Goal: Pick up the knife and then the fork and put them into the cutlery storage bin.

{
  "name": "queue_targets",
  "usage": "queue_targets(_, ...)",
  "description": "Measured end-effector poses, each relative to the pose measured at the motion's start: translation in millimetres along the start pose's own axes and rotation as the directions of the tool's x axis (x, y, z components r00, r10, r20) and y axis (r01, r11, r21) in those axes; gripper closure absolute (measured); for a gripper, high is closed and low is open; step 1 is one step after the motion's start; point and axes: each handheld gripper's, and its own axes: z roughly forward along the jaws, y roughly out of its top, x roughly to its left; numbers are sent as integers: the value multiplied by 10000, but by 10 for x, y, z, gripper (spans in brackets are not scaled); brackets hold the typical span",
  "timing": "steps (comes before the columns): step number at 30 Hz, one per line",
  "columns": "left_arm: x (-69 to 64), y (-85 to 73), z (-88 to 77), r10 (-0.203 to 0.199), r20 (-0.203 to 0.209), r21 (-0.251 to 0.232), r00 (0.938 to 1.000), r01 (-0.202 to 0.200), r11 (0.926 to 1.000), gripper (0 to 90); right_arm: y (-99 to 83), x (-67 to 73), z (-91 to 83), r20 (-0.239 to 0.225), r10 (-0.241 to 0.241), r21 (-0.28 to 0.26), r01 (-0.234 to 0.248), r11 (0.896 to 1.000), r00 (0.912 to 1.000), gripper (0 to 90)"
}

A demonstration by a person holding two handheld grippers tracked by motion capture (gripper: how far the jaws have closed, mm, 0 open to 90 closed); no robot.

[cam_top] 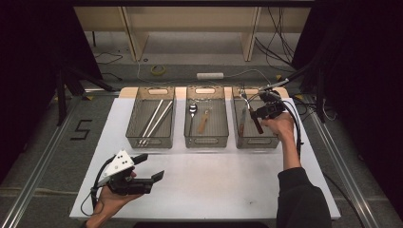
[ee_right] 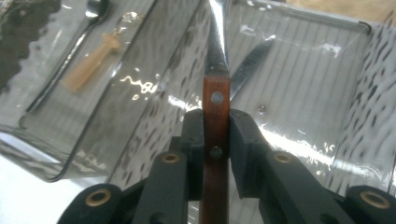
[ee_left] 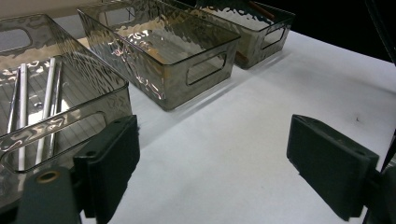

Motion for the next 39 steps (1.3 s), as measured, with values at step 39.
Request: queue_targets(39, -8, 1, 5, 38, 2, 62, 10000, -38, 10000, 167, -141, 21, 125, -488, 199, -96, -204, 9997, 9986, 565)
